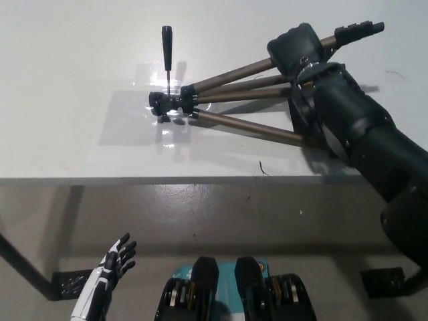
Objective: A tripod lies near the right hand side of the table and the robot grab a leg of the tripod using its right hand and put it up right.
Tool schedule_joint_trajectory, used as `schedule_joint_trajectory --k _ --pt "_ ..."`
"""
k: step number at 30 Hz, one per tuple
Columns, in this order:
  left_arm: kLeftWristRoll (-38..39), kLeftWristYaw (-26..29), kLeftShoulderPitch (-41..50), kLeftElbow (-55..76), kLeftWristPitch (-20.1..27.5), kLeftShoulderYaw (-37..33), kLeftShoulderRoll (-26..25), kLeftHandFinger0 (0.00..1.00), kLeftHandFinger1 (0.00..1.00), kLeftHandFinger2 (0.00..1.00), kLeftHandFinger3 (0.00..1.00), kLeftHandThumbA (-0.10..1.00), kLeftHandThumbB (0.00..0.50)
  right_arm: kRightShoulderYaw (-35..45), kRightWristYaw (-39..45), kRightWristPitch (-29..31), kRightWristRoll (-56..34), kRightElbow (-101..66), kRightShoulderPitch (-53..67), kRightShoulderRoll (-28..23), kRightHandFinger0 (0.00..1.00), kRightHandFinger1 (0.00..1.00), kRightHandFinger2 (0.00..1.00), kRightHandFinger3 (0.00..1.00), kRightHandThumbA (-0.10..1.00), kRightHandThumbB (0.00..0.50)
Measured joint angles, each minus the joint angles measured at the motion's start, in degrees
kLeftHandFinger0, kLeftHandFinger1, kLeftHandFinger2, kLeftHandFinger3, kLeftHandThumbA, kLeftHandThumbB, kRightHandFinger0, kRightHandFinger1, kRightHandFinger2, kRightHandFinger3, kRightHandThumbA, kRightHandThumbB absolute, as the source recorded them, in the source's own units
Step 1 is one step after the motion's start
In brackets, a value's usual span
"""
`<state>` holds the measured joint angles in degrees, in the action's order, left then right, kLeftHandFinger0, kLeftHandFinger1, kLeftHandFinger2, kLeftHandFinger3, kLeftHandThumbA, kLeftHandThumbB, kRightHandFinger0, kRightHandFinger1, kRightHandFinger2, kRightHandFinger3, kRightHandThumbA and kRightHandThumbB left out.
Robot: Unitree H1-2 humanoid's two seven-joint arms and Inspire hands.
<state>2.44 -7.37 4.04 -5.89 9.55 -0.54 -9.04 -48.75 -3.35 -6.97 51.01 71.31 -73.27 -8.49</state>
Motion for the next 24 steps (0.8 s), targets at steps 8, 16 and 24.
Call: schedule_joint_trajectory --k 8,16,24 --pt "0.0 0.0 0.0 -0.1 0.0 -0.2 0.0 1.0 1.0 1.0 1.0 1.0 0.238 14.4 -6.2 4.4 -4.6 -2.8 2.5 0.4 0.0 0.15 0.66 0.66 -0.1 0.047" --pt "0.0 -0.1 0.5 -0.1 0.0 -0.8 0.0 1.0 1.0 1.0 1.0 1.0 0.243 30.0 -10.9 7.5 -9.0 -6.0 3.3 1.6 0.0 0.1 0.54 0.63 -0.1 0.064" --pt "0.0 -0.5 1.9 -0.1 -0.1 -2.1 0.0 1.0 1.0 1.0 1.0 1.0 0.245 42.5 -15.6 10.0 -14.3 -9.6 3.5 4.6 0.0 0.05 0.51 0.57 -0.05 0.001"
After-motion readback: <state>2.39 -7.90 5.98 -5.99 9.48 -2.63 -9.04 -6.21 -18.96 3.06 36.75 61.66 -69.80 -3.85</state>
